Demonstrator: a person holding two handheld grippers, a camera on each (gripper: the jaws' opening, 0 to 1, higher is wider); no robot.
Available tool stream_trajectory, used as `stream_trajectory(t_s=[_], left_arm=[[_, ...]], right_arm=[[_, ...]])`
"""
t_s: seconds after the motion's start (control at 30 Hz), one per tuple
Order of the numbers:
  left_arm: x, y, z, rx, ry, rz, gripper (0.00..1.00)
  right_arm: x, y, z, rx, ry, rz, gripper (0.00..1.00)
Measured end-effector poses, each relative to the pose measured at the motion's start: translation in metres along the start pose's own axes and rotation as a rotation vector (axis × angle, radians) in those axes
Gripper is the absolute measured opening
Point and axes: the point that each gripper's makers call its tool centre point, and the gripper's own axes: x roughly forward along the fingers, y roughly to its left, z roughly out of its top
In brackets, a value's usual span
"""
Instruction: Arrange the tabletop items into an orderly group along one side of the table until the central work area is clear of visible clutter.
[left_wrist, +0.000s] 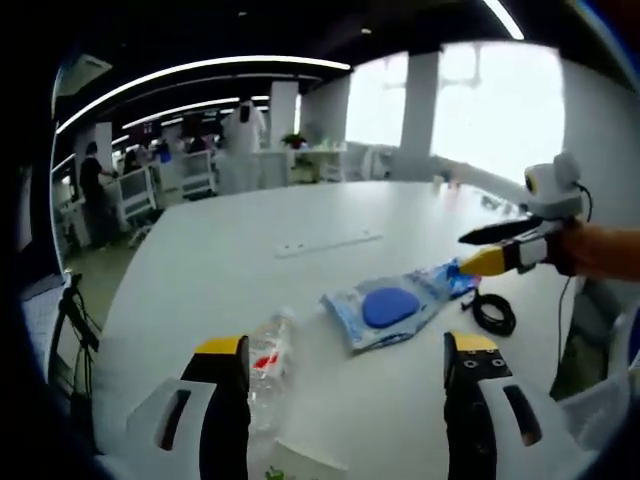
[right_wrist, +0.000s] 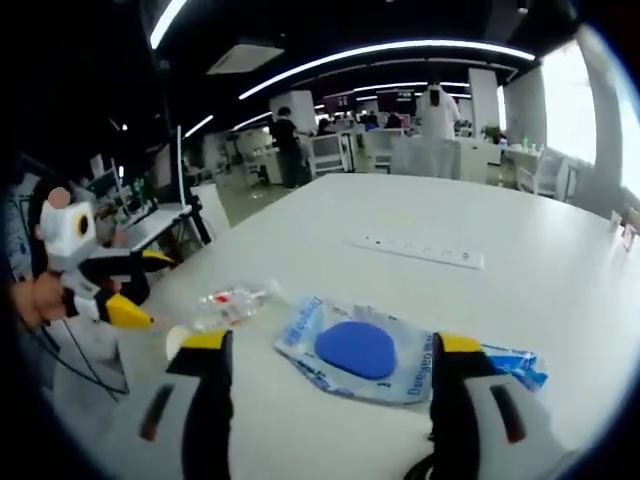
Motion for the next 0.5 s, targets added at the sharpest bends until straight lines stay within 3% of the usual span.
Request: stream_trajectory(t_s=[0.5], left_arm=[[-0.045,0.024,0.003,0.013,-0.023,-0.025,0.75]], right_arm=[[0.007,0.046,0.022,-0.007,-0.029,0.013,0.79]])
